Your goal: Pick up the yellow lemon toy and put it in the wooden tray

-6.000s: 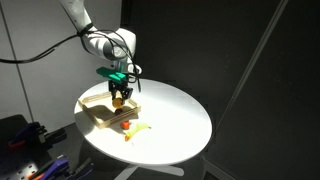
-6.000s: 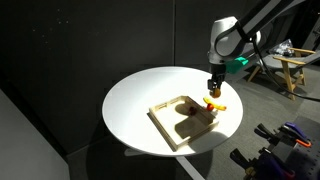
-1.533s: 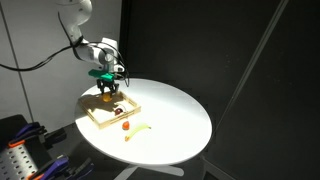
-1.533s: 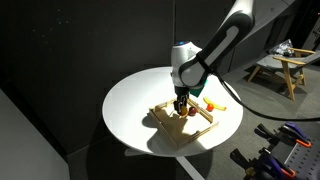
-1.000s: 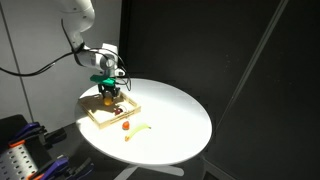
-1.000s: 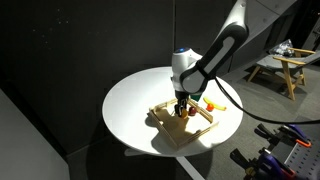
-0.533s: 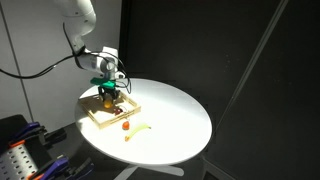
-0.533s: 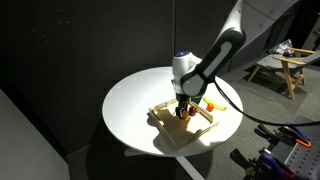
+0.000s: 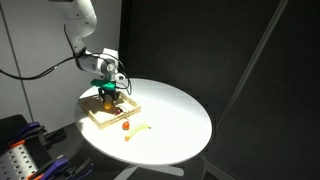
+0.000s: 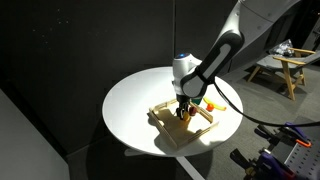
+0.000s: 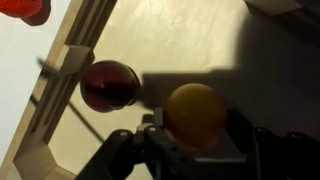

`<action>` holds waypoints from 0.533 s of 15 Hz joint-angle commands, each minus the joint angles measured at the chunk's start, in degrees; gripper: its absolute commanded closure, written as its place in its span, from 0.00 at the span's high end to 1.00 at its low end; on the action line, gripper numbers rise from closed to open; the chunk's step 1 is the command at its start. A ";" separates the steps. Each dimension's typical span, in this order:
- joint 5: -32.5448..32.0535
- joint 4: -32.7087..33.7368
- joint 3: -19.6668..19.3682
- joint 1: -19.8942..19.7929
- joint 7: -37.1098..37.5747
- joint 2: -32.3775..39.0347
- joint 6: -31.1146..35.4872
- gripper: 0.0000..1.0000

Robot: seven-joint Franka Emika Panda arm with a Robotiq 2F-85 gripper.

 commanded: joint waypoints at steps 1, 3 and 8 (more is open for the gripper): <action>-1.16 1.21 -0.29 -0.02 -0.88 0.65 0.02 0.90; -1.12 1.22 -0.26 -0.03 -0.90 0.62 -0.05 0.96; -0.72 0.70 0.04 -0.33 -1.18 -0.31 -0.72 1.00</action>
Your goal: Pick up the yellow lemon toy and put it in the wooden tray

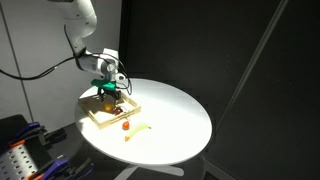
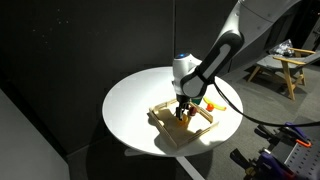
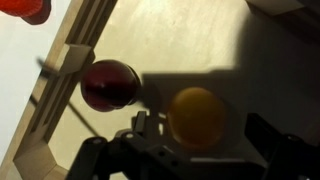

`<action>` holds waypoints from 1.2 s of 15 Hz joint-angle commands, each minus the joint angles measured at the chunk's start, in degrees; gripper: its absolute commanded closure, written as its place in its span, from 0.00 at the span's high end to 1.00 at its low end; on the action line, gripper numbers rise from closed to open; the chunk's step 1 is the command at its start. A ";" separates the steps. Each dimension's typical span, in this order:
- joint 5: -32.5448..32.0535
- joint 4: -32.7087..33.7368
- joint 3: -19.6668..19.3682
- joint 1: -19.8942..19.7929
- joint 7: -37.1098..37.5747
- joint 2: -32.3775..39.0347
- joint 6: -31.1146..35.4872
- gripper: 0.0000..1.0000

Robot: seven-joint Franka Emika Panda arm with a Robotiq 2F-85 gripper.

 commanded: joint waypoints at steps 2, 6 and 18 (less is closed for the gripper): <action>-0.37 0.22 0.33 -0.59 -1.15 -1.22 -1.61 1.00; -0.28 -0.51 0.29 -0.54 -0.81 -3.24 -3.73 1.00; -1.03 -3.99 -1.74 -0.32 3.57 -12.90 -9.13 1.00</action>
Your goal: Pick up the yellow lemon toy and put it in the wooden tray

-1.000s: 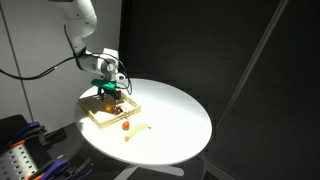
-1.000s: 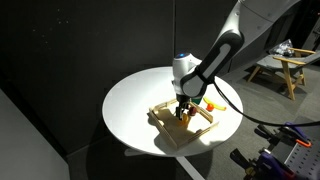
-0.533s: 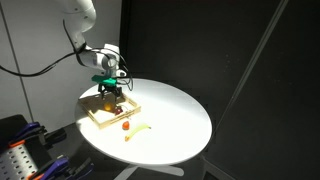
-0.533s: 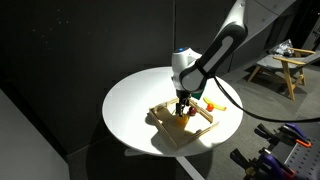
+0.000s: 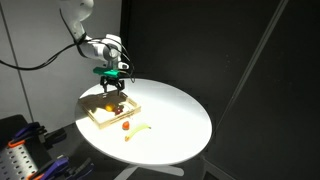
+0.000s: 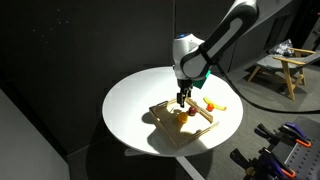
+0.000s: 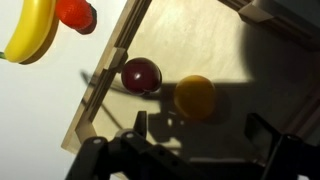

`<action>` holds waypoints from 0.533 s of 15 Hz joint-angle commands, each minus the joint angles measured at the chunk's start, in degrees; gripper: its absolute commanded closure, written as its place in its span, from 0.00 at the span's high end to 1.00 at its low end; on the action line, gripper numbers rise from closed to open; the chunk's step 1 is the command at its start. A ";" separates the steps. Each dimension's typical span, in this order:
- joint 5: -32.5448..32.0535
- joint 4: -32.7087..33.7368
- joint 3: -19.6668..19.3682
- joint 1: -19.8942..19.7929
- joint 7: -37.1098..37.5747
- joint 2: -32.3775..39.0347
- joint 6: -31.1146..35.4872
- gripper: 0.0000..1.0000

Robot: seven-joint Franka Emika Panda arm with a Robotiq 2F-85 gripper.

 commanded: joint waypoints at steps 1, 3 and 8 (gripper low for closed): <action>-1.15 -3.59 -1.41 -0.24 3.88 -5.04 -0.65 1.00; -1.00 -4.97 -2.24 -0.54 5.67 -6.99 -0.59 1.00; 0.31 -9.28 -2.60 -2.60 6.68 -12.87 -1.73 1.00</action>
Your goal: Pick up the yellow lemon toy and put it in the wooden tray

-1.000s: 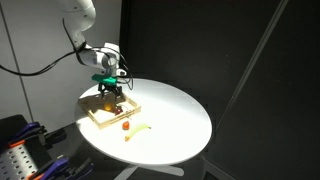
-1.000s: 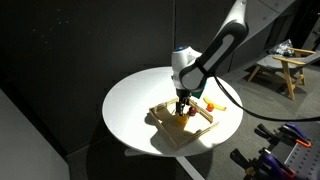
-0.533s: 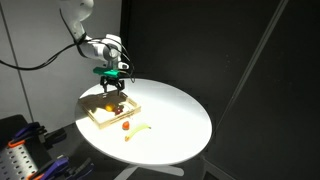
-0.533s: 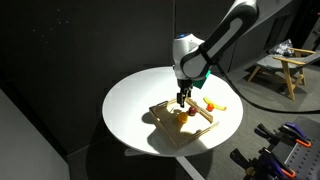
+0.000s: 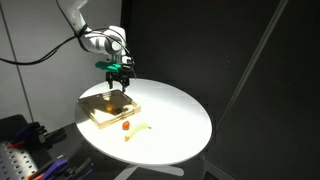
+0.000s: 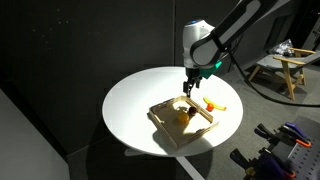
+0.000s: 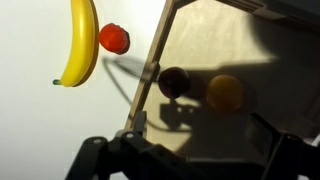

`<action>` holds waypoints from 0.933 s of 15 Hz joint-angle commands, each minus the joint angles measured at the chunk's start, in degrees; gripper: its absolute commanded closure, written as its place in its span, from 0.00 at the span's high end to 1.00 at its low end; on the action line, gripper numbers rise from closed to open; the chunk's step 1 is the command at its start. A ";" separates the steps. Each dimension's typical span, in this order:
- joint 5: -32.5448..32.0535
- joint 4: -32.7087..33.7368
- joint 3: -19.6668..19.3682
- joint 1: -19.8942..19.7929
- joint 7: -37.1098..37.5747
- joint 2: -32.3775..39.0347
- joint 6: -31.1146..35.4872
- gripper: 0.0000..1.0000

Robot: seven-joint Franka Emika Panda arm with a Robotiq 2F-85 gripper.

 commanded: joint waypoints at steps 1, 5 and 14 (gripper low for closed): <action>0.69 -4.94 0.57 -2.00 0.72 -6.41 -2.12 1.00; 1.11 -9.20 1.03 -3.70 -0.68 -11.84 -3.76 1.00; 6.90 -17.42 2.61 -6.32 -9.34 -21.92 -5.15 1.00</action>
